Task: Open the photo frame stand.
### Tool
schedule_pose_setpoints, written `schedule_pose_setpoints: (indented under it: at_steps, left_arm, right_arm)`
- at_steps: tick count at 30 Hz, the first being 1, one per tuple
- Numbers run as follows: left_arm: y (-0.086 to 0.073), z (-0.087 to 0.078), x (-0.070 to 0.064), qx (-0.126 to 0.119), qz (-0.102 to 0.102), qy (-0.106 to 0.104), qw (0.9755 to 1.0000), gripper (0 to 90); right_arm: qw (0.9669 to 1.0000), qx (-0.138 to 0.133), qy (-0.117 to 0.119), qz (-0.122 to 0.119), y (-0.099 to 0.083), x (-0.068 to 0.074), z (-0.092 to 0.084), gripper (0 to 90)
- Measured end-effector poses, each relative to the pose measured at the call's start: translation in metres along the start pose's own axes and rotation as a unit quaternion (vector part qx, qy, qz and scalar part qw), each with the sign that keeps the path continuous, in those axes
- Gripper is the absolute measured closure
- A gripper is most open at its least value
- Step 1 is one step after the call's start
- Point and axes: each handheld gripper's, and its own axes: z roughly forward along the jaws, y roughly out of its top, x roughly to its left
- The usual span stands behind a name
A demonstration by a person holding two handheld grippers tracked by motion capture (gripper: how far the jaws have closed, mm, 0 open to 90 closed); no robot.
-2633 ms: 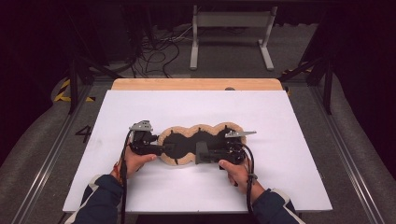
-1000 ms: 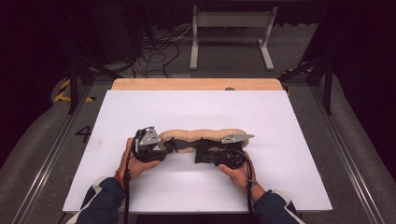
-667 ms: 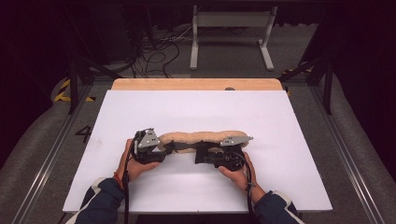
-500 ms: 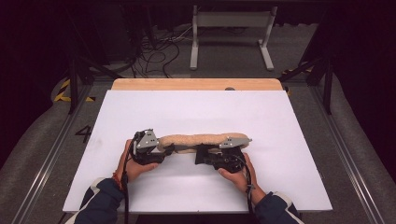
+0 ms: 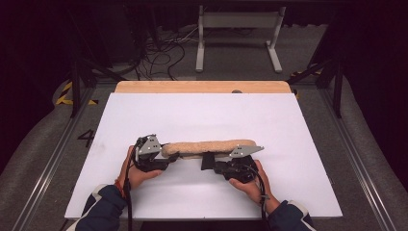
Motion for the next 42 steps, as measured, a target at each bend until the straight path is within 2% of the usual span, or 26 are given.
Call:
schedule_pose_setpoints:
  at_steps: [3,5,10,16,21,24,30,31,32,37,38,39,40,42]
  left_arm:
    - [-0.001,-0.002,0.000,-0.003,0.002,-0.005,1.0000,50.0]
    - [-0.002,-0.003,0.001,-0.005,0.003,-0.007,1.0000,50.5]
    - [-0.003,-0.005,0.001,-0.006,0.004,-0.009,0.9999,51.0]
    - [-0.005,-0.010,0.002,-0.009,0.000,-0.012,0.9999,52.0]
    - [-0.008,-0.015,0.003,-0.012,-0.001,-0.016,0.9998,51.6]
    - [-0.008,-0.017,0.002,-0.012,0.002,-0.015,0.9998,50.8]
    - [-0.008,-0.021,0.001,-0.020,0.000,-0.010,0.9998,46.3]
    - [-0.008,-0.023,0.000,-0.022,0.001,-0.010,0.9997,46.1]
    - [-0.008,-0.025,-0.001,-0.024,0.000,-0.008,0.9997,46.1]
    - [-0.010,-0.041,0.000,-0.041,0.003,0.000,0.9991,52.3]
    - [-0.010,-0.043,0.000,-0.044,0.000,0.001,0.9990,52.2]
    - [-0.010,-0.043,0.000,-0.044,0.000,0.001,0.9990,51.7]
    - [-0.011,-0.046,0.001,-0.052,-0.005,0.001,0.9986,50.3]
    - [-0.009,-0.045,0.001,-0.051,-0.003,0.003,0.9987,48.8]
  right_arm:
    - [0.9999,0.001,-0.001,-0.013,-0.001,0.003,-0.008,79.1]
    - [0.9996,-0.003,-0.012,-0.023,-0.002,0.003,-0.015,82.8]
    - [0.9985,-0.031,-0.032,-0.031,-0.005,0.001,-0.035,89.4]
    - [0.9959,-0.047,-0.062,-0.047,-0.013,-0.003,-0.059,90.0]
    - [0.9947,-0.062,-0.076,-0.030,-0.020,-0.011,-0.077,90.0]
    - [0.9922,-0.070,-0.100,-0.028,-0.023,-0.015,-0.085,90.0]
    - [0.9891,-0.084,-0.120,-0.012,-0.027,-0.023,-0.098,90.0]
    - [0.9877,-0.090,-0.127,-0.010,-0.027,-0.025,-0.101,90.0]
    - [0.9877,-0.090,-0.127,-0.010,-0.027,-0.025,-0.101,90.0]
    - [0.9832,-0.111,-0.144,-0.005,-0.025,-0.027,-0.110,90.0]
    - [0.9813,-0.117,-0.152,-0.005,-0.025,-0.028,-0.112,90.0]
    - [0.9813,-0.117,-0.152,-0.005,-0.025,-0.028,-0.112,90.0]
    - [0.9782,-0.130,-0.161,0.001,-0.024,-0.029,-0.115,90.0]
    - [0.9774,-0.135,-0.163,0.005,-0.024,-0.031,-0.116,89.9]
